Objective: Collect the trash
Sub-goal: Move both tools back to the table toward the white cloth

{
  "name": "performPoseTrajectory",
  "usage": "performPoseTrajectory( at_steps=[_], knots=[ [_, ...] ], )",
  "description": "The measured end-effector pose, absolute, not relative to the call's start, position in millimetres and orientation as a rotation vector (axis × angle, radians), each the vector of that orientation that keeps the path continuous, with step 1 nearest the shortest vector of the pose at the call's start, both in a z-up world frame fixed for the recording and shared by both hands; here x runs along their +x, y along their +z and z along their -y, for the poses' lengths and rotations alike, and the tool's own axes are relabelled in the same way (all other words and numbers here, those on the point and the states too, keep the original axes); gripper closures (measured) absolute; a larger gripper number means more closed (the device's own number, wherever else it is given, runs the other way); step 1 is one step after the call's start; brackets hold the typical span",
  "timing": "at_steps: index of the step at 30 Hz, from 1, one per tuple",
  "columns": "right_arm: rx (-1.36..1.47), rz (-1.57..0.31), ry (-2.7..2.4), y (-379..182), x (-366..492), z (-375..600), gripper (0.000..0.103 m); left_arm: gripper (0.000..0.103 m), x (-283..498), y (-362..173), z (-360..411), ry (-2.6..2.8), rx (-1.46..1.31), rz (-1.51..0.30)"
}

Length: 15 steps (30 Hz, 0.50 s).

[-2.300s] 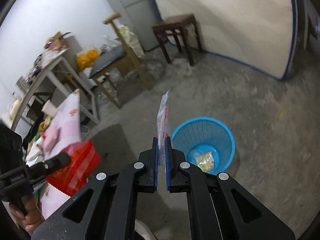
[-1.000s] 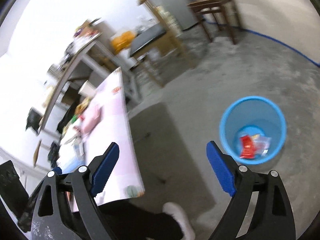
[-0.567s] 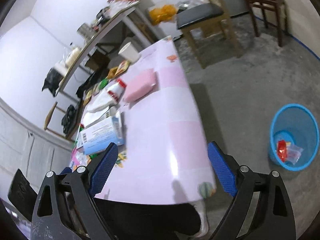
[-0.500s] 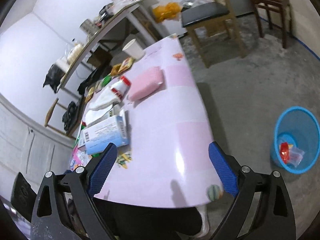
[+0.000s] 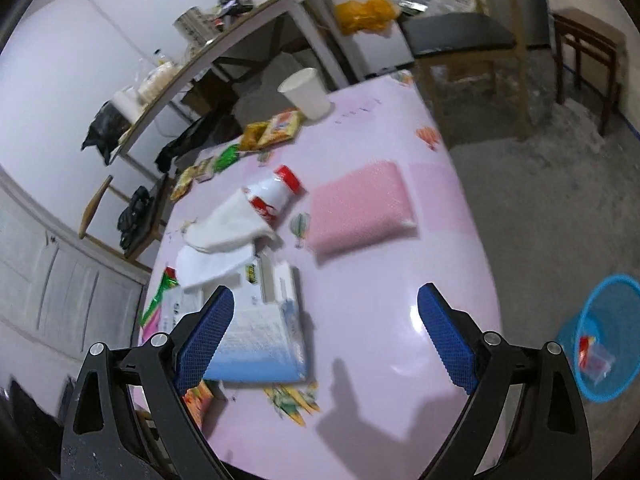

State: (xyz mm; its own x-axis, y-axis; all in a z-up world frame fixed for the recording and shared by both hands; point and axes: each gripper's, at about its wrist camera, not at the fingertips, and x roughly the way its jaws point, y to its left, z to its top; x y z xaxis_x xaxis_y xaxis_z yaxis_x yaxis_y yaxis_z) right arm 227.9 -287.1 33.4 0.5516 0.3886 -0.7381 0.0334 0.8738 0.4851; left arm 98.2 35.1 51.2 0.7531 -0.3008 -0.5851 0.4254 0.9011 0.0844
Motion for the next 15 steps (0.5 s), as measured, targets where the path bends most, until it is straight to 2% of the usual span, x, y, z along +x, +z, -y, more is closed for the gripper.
performPoseTrajectory(
  at_steps=[4, 8, 11, 15],
  knots=[
    [0.432, -0.93, 0.242, 41, 245, 270, 0.014, 0.024, 165, 69, -75, -0.418, 0.101, -0.713],
    [0.465, -0.947, 0.207, 31, 266, 278, 0.014, 0.024, 251, 57, -103, -0.43, -0.109, -0.89],
    [0.511, -0.993, 0.171, 17, 277, 289, 0.015, 0.032, 307, 33, -119, -0.411, -0.312, -1.025],
    [0.501, -0.995, 0.255, 20, 277, 279, 0.017, 0.036, 335, 16, -118, -0.396, -0.353, -1.07]
  ],
)
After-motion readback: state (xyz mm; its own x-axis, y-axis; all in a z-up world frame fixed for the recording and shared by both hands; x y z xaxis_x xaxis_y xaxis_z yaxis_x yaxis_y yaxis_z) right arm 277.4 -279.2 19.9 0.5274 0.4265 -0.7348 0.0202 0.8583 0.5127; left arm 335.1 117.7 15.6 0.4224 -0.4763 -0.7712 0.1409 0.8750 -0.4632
